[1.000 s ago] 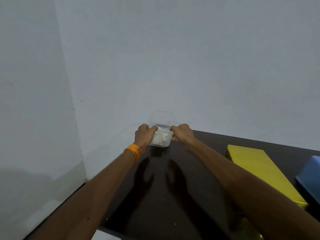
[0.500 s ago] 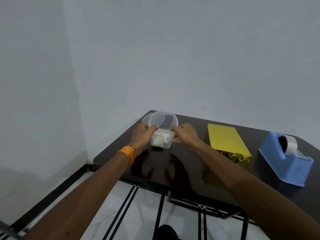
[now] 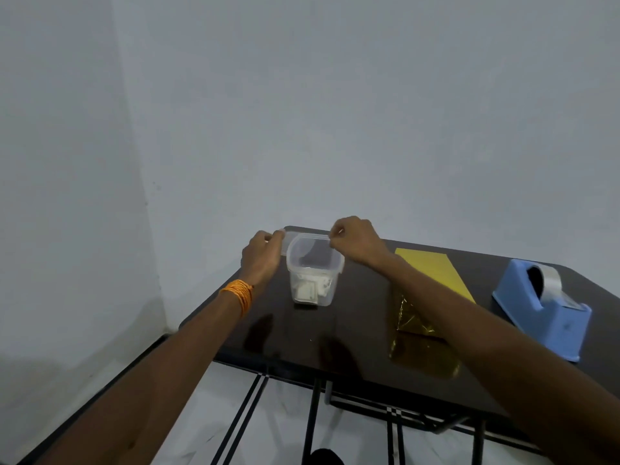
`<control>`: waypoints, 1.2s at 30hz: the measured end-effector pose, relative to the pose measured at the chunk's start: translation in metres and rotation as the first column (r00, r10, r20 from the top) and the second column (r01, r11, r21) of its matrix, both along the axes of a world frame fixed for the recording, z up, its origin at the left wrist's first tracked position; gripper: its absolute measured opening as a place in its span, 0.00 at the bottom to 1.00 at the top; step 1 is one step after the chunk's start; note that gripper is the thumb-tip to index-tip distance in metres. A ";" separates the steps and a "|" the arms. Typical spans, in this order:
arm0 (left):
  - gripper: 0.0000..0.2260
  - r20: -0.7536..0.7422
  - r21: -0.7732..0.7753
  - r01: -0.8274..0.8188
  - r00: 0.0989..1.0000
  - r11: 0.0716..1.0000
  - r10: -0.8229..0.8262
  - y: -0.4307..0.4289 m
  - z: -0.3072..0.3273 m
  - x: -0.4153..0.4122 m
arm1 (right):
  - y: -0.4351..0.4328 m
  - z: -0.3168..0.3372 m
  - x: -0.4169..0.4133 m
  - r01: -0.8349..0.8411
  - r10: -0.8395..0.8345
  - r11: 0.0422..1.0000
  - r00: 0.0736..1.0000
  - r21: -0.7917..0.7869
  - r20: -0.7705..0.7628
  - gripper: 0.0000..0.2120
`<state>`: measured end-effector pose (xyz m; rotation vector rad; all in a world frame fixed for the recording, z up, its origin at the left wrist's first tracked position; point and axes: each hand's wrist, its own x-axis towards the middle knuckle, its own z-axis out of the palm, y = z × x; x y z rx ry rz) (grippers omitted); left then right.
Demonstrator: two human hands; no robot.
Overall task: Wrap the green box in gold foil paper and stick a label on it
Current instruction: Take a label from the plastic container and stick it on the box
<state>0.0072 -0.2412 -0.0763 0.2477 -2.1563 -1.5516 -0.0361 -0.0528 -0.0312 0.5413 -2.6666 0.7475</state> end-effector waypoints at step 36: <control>0.08 -0.081 0.073 0.208 0.976 0.975 -0.202 0.031 0.034 -0.035 | 0.028 0.032 -0.032 -0.251 0.349 0.907 0.898 -0.339 0.269 0.10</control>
